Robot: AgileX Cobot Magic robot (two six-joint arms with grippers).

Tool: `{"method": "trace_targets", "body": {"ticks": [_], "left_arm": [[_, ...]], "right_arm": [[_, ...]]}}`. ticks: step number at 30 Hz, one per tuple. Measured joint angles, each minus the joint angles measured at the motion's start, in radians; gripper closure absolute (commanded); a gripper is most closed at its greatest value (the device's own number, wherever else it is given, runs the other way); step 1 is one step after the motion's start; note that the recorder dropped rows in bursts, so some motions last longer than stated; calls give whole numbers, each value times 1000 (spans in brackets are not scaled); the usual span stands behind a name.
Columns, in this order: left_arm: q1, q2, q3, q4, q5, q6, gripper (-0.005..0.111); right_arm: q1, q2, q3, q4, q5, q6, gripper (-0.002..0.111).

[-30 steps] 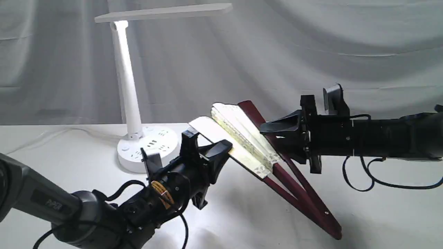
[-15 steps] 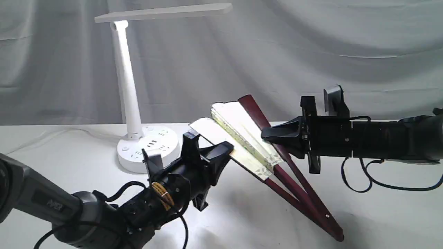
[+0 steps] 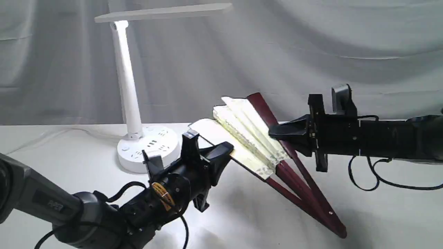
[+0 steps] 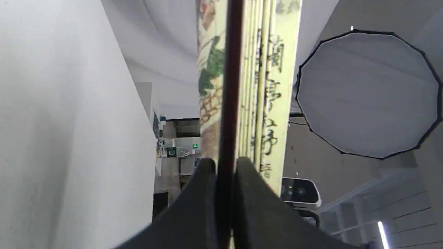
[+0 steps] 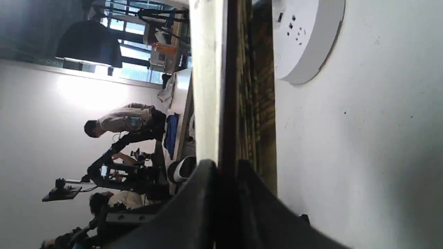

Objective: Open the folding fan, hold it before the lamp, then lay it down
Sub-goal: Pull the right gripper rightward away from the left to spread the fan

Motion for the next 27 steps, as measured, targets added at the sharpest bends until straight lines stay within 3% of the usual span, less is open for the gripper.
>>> {"method": "trace_targets", "body": {"ticks": [16,27], "left_arm": [[0,2,0,-123,11,6,107],[-2,2,0,-194,21,16,107]], "right_arm": [[-206,0,0,7,0,13,108],[-295,0,0,-7,14,24,108]]}}
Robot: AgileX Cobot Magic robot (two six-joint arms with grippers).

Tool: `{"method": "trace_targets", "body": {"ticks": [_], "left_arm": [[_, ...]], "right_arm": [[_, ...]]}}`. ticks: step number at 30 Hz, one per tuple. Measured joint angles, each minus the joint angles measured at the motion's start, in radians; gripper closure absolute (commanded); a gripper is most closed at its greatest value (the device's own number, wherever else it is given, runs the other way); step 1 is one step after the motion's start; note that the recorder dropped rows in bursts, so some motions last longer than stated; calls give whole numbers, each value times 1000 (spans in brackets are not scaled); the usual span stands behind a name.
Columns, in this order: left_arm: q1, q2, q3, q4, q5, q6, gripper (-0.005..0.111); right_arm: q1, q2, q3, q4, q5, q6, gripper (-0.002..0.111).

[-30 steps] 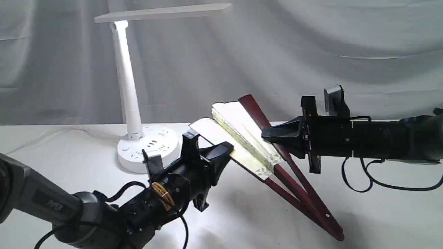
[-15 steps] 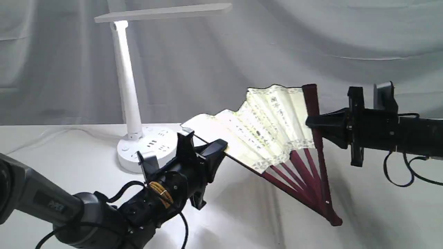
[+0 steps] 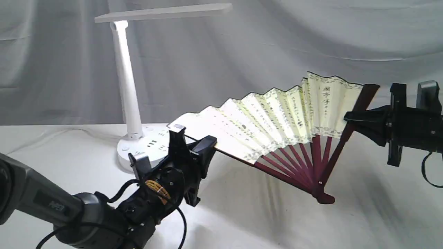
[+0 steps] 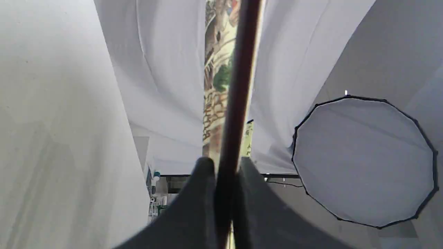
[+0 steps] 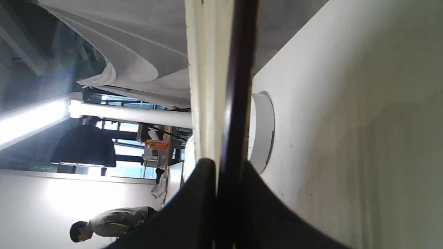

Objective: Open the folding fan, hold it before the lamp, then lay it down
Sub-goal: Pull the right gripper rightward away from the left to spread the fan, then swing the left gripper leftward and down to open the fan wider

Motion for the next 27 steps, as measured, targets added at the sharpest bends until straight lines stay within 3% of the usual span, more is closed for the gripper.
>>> {"method": "trace_targets", "body": {"ticks": [14,27], "left_arm": [[-2,0,0,-22,7,15,107],[-108,0,0,-234,19,76,107]], "right_arm": [[-103,0,0,-46,23,22,108],[-172,0,56,-41,30,33,108]]}}
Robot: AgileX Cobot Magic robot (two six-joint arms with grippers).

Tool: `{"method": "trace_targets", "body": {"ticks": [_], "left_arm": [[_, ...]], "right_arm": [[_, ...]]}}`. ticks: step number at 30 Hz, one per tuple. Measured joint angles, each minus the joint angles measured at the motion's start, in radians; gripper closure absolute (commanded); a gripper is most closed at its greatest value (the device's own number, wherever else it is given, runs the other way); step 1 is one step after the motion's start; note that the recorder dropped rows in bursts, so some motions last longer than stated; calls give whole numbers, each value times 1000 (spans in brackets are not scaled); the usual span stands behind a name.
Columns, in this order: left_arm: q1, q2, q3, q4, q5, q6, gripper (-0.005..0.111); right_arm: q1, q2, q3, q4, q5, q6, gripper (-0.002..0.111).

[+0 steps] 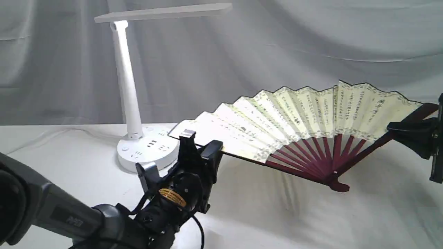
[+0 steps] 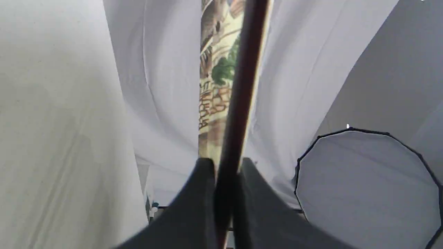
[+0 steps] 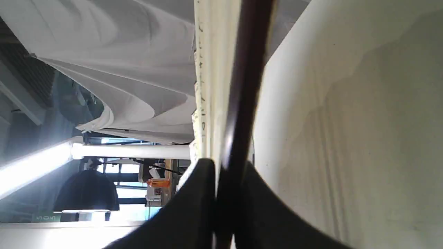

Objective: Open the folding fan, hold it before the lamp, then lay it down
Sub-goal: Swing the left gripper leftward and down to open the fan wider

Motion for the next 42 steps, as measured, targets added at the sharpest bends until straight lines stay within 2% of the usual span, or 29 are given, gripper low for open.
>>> {"method": "trace_targets", "body": {"ticks": [7,18,26,42], "left_arm": [[-8,0,0,-14,5,12,107],[-8,1,-63,-23,14,74,107],[-16,1,-74,-25,16,100,107],[-18,1,-74,-57,16,126,107]], "right_arm": [[-46,0,50,35,10,-28,108],[-61,0,50,45,14,-32,108],[-109,0,50,32,37,-32,108],[-116,0,50,21,43,-32,108]]}}
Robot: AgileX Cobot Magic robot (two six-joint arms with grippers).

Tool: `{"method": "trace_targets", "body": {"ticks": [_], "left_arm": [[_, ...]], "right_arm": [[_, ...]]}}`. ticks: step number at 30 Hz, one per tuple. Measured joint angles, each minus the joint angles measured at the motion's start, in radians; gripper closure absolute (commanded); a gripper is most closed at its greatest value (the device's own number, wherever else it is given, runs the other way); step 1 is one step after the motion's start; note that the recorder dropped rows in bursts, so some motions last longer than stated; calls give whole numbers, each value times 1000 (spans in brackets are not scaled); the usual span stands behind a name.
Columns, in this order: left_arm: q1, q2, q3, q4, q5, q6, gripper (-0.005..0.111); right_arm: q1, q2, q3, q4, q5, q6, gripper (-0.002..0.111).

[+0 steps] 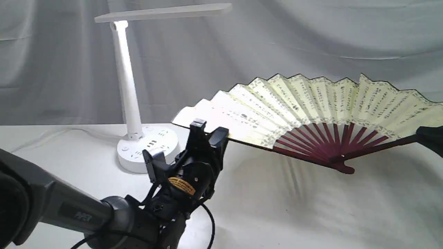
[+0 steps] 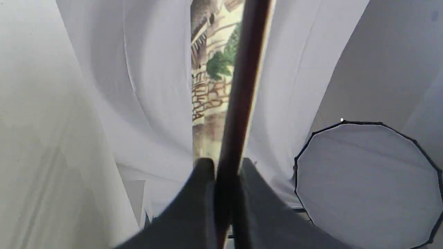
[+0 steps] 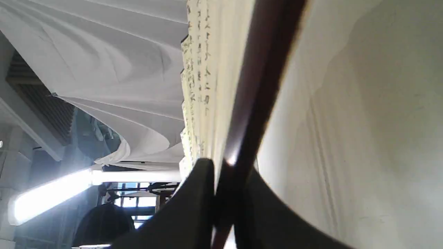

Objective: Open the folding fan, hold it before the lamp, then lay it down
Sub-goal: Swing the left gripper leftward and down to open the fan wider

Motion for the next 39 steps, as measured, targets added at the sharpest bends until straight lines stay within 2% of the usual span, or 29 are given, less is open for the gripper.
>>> {"method": "trace_targets", "body": {"ticks": [27,39], "left_arm": [[-2,-50,0,-46,30,42,107],[-6,-147,155,-82,26,42,107]], "right_arm": [[0,-42,0,-2,4,27,108],[34,-73,50,-7,4,34,108]]}}
